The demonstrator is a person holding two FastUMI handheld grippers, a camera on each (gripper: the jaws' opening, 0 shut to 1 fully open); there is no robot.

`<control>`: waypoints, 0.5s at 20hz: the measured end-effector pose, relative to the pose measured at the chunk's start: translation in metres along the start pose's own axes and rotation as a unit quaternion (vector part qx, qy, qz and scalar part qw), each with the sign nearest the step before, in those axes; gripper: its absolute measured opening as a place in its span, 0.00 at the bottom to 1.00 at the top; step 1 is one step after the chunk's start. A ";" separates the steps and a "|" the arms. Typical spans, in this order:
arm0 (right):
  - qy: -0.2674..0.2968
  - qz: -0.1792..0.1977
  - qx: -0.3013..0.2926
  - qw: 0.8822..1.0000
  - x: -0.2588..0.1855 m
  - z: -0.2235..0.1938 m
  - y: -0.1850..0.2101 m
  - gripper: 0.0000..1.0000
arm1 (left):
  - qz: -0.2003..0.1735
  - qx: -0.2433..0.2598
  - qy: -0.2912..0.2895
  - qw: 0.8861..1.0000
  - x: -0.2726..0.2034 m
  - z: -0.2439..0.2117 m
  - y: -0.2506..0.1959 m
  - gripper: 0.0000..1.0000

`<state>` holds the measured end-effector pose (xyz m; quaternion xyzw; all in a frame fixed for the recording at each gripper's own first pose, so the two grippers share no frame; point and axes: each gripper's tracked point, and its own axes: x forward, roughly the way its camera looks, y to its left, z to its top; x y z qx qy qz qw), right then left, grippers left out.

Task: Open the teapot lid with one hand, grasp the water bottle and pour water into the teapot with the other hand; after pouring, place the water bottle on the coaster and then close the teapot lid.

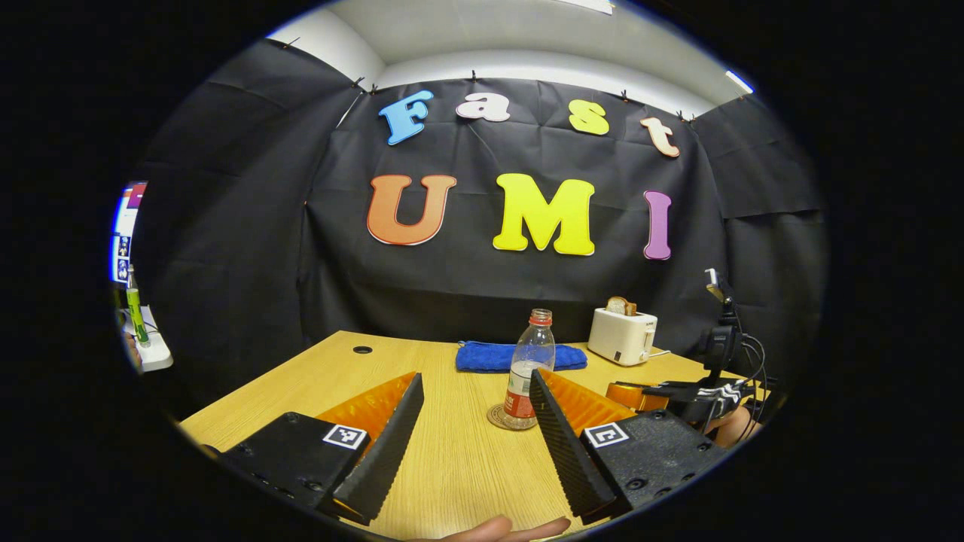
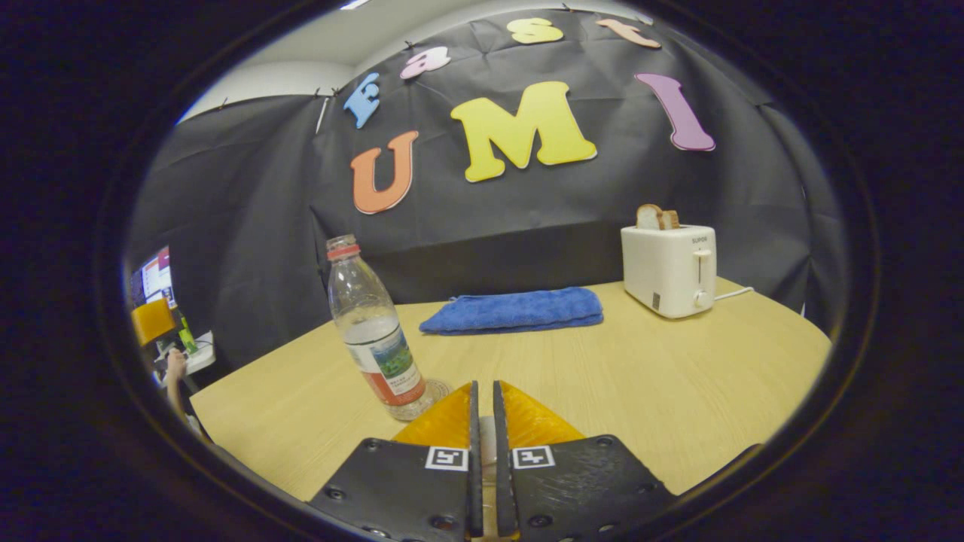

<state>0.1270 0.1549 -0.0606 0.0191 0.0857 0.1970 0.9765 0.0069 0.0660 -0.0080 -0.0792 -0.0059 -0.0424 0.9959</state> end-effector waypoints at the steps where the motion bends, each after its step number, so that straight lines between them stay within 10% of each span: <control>1: -0.001 -0.003 0.000 1.000 -0.004 0.002 -0.002 0.07 | 0.000 0.004 0.003 1.000 0.000 -0.002 0.000 0.89; 10: -0.017 -0.098 -0.036 0.994 -0.078 0.032 -0.041 0.51 | -0.002 0.029 0.009 1.000 -0.008 0.005 -0.015 0.89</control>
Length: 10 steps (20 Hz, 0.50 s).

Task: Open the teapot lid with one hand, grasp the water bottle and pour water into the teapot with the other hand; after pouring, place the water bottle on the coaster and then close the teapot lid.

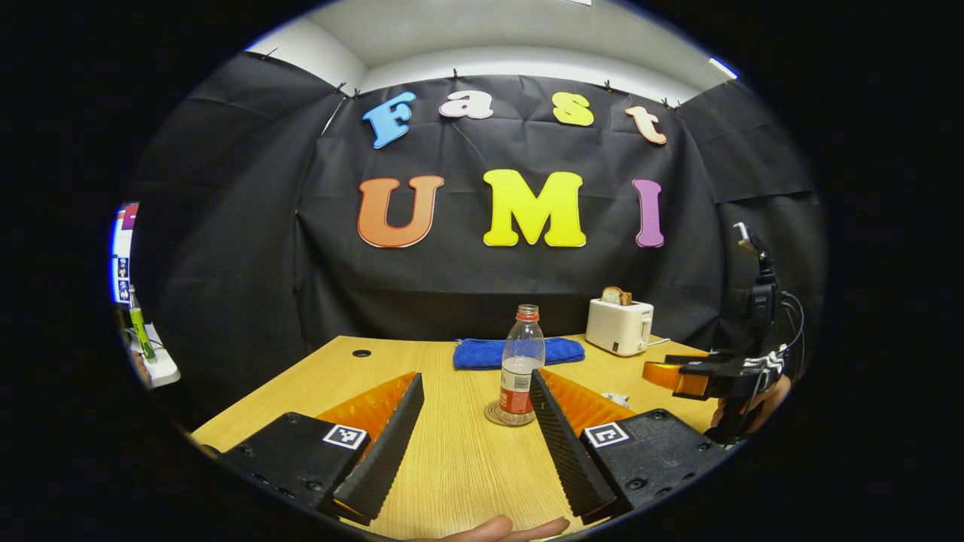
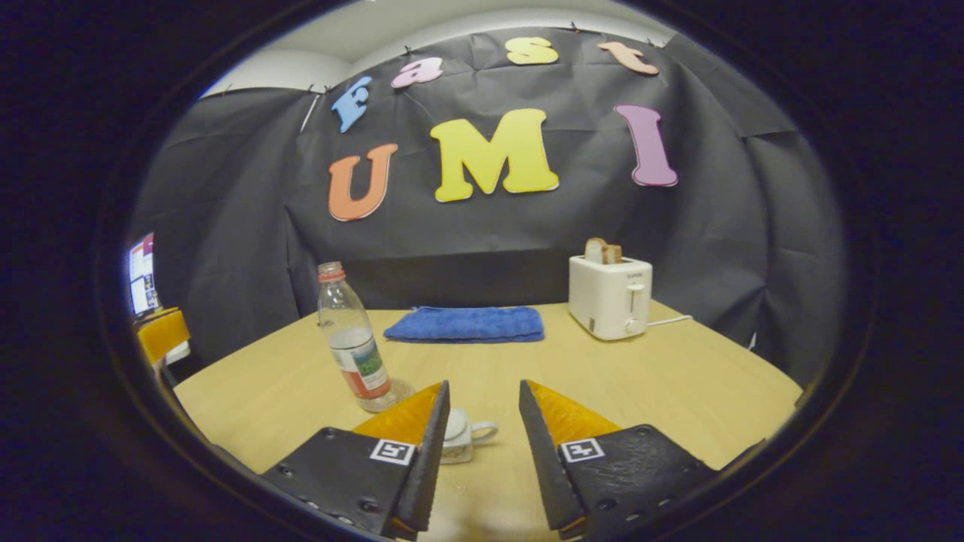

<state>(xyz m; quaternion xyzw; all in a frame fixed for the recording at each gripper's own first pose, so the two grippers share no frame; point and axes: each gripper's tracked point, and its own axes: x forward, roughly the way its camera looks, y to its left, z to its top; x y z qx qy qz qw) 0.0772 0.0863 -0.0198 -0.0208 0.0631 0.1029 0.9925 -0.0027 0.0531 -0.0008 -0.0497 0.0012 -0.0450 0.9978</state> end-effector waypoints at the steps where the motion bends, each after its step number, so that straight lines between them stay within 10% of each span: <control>1: -0.004 -0.001 -0.002 1.000 -0.010 0.004 -0.004 0.63 | 0.000 -0.001 0.002 1.000 -0.002 0.000 -0.001 0.89; 10: -0.076 -0.025 -0.030 0.996 -0.091 0.048 -0.038 0.95 | 0.026 0.004 0.008 1.000 -0.005 0.001 -0.004 0.89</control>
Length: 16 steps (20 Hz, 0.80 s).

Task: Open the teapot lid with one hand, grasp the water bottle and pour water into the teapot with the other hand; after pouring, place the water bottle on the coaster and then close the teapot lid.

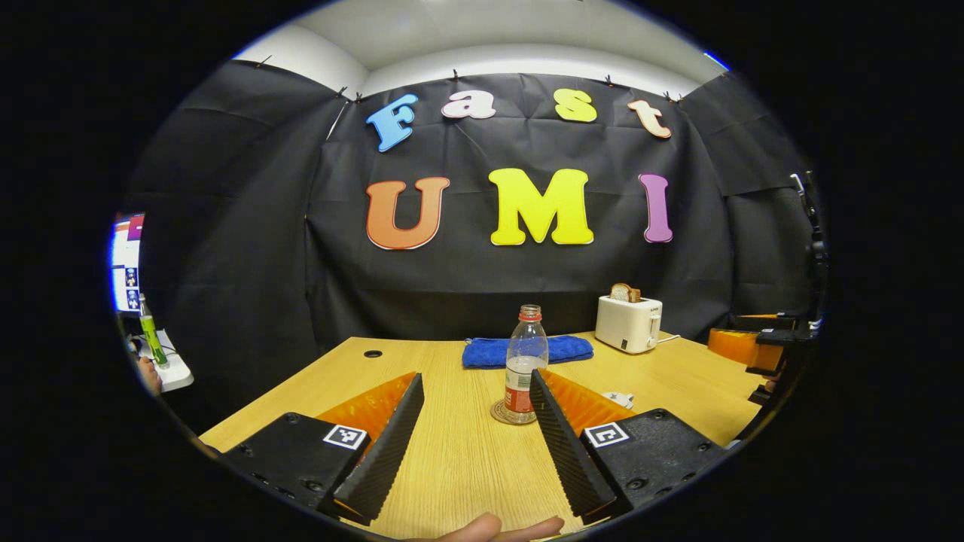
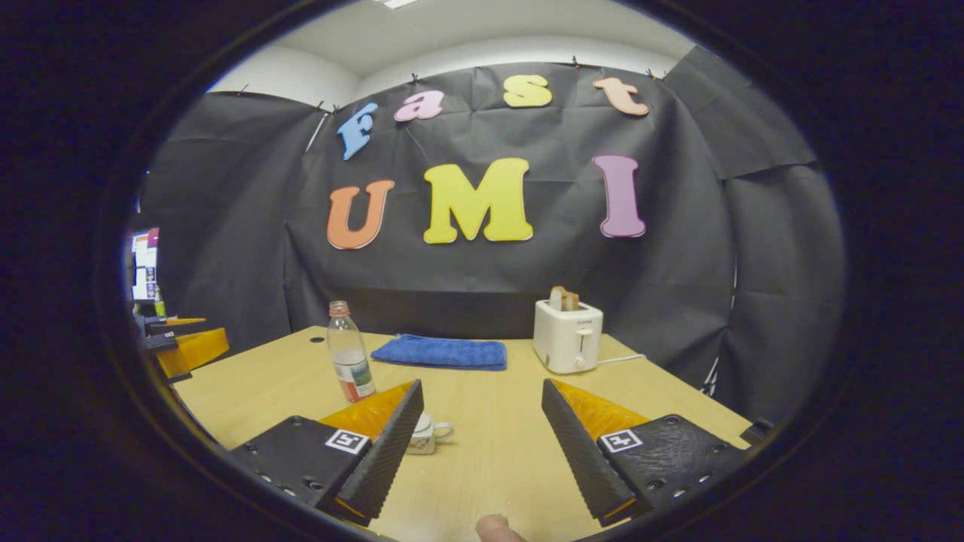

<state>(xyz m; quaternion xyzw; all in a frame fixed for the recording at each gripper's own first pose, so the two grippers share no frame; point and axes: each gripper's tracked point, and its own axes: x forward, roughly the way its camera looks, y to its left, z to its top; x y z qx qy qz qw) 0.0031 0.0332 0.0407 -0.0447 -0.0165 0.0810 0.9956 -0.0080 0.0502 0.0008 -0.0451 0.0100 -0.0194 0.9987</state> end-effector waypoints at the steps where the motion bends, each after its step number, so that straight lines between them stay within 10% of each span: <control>1: -0.006 -0.004 -0.005 1.000 -0.005 0.004 -0.004 0.95 | 0.000 -0.003 0.001 1.000 0.001 -0.001 -0.002 0.89; 16: 0.010 0.026 0.011 1.000 -0.024 -0.050 -0.024 0.94 | -0.002 0.009 -0.006 1.000 0.007 -0.010 -0.030 0.96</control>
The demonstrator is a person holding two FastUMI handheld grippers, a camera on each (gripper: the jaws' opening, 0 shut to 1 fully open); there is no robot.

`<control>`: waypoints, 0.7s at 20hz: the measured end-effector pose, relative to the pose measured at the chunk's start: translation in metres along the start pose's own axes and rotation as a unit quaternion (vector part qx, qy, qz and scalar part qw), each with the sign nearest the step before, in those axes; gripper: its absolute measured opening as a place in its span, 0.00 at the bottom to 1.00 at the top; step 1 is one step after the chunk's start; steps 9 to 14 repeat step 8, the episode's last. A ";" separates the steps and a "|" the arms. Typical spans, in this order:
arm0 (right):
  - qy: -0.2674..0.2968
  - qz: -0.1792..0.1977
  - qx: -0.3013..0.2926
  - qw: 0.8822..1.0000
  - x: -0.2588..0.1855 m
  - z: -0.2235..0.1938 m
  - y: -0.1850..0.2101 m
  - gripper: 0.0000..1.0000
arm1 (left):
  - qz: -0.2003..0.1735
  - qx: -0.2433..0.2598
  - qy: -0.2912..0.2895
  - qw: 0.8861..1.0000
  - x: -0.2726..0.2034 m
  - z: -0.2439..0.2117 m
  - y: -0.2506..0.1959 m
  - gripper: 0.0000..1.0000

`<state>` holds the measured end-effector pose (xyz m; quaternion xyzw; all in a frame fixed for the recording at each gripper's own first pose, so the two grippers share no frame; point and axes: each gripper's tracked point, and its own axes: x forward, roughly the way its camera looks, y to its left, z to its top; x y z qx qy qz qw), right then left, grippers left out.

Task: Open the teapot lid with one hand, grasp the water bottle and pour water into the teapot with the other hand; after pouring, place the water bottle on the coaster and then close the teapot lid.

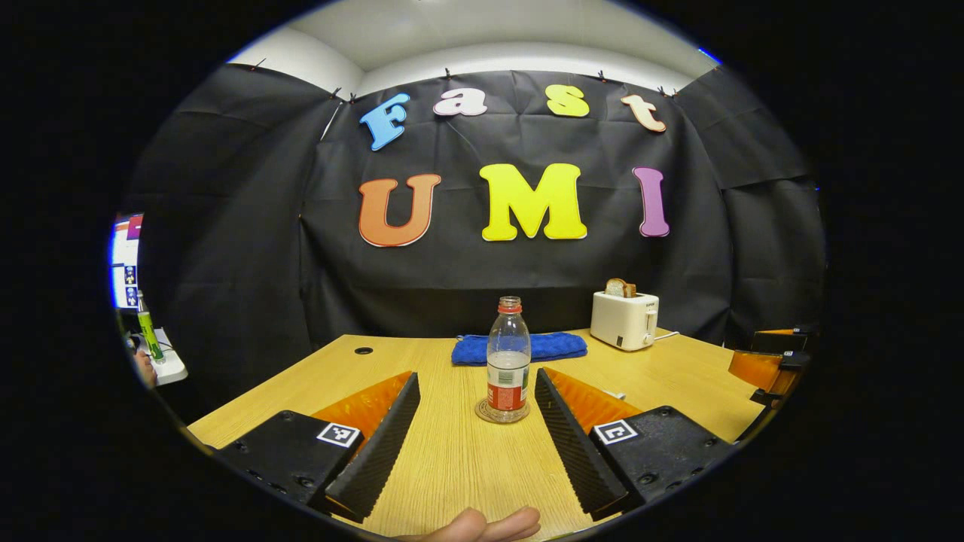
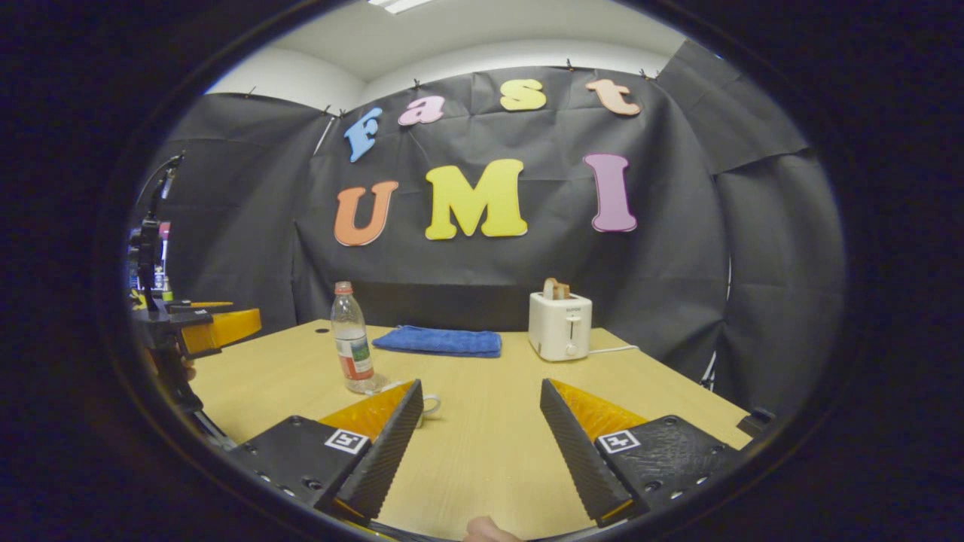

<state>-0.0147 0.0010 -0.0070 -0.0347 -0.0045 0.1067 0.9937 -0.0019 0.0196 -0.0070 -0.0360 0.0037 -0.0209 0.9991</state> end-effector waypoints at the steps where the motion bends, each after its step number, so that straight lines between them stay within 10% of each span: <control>1: 0.003 -0.002 0.003 1.000 0.002 -0.002 -0.003 0.94 | 0.001 -0.003 -0.006 1.000 0.000 0.002 0.001 0.96; 14: 0.008 -0.009 0.002 1.000 0.002 -0.003 -0.010 0.94 | 0.022 -0.012 0.000 1.000 0.003 -0.005 0.008 0.96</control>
